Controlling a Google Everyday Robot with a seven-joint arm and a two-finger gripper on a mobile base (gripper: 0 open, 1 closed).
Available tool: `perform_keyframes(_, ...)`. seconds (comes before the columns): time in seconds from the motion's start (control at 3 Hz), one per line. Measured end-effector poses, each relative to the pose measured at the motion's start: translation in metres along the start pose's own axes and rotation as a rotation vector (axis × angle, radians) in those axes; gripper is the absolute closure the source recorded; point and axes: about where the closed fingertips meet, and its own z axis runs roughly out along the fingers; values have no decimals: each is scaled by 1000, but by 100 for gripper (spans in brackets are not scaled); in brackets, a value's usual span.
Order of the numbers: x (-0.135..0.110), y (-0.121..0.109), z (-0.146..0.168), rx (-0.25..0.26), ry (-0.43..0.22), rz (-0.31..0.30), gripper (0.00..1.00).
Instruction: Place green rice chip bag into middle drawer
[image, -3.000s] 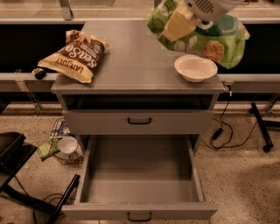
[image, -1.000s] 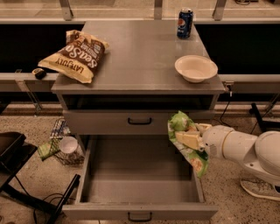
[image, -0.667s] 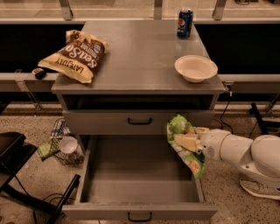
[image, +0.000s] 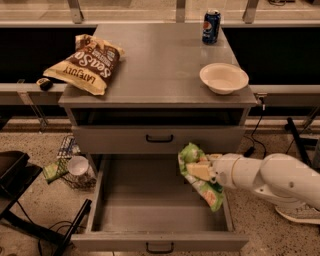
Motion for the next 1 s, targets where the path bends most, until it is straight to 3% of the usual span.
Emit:
perform_keyframes(0.33, 37, 15, 51, -45, 120, 24, 100)
perform_keyframes(0.67, 62, 39, 103, -108, 185, 58, 100)
perform_keyframes(1.0, 71, 61, 146, -154, 211, 92, 100)
